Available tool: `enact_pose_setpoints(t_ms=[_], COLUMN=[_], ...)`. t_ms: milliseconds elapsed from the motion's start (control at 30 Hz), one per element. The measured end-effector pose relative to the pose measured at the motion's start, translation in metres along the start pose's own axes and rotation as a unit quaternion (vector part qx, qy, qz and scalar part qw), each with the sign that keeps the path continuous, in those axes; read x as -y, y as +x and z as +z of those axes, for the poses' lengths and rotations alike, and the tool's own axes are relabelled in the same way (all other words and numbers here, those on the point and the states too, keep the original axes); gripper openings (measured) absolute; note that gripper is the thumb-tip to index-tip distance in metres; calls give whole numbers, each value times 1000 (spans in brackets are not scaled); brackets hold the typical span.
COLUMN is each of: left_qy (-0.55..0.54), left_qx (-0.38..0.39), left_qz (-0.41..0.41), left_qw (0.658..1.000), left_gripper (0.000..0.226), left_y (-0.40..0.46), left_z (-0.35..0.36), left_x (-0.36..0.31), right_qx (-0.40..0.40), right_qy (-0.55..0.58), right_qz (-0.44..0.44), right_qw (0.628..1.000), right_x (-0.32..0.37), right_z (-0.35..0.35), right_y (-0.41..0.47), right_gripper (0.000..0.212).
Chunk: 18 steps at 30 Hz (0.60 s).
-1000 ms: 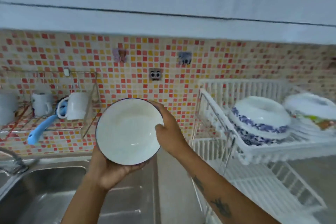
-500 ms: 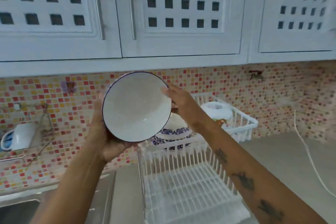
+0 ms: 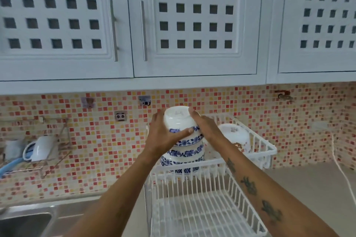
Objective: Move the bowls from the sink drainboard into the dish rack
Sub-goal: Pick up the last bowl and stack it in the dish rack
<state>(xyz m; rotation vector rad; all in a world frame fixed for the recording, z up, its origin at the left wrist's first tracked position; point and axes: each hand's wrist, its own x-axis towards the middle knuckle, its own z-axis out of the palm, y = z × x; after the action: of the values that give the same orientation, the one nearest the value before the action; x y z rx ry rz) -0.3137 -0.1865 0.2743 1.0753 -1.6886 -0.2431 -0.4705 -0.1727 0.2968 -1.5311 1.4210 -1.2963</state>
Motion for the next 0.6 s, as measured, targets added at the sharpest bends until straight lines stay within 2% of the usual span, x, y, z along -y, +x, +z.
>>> enact_pose_setpoints(t_ms=[267,300,400,600], left_qy=[23,20,24,23], left_qx=[51,50,54,95], left_qz=[-16,-21,-31,-75], left_qw=[998,998,998,992], left_gripper=[105,107,108,105], left_y=[0,1,3,5], left_z=[18,20,23,25], left_x=[24,25,30,36], right_qx=[-11,-14,-11,7], right_qy=[67,74,79,71], right_qz=[22,26,49,102], right_qw=[997,997,996,992], right_x=[-38,-39,-46,-60], right_z=[10,10,11,11], right_y=[19,21,28,40], right_gripper=[51,51,71,64])
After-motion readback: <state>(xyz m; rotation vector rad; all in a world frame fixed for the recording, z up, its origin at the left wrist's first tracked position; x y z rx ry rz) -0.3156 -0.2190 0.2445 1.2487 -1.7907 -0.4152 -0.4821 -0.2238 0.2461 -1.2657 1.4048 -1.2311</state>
